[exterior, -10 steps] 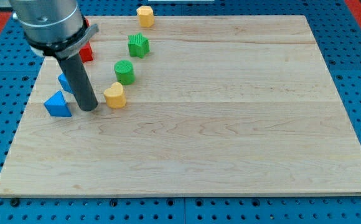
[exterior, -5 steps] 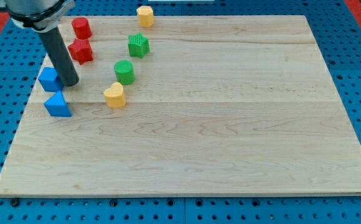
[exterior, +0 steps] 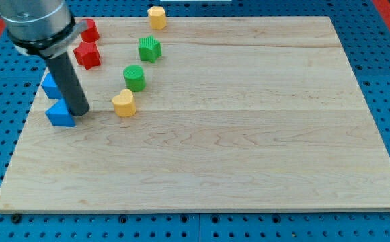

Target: Slide the blue blocks and red star slightly to the left side

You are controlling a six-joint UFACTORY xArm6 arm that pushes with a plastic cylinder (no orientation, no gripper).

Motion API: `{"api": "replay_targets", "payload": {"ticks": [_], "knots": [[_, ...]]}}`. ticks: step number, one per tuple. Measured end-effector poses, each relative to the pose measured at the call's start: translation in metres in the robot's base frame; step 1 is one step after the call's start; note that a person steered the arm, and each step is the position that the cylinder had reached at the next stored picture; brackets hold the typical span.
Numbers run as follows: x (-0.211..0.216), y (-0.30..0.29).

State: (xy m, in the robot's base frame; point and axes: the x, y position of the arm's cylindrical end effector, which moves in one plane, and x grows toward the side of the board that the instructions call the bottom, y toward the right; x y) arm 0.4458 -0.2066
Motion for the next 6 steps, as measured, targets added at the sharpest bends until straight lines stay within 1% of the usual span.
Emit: {"api": "replay_targets", "payload": {"ticks": [1,2,3,5,6], "knots": [[-0.002,-0.001],[-0.048,0.023],[-0.078,0.046],[-0.126,0.05],[-0.126,0.02]]}}
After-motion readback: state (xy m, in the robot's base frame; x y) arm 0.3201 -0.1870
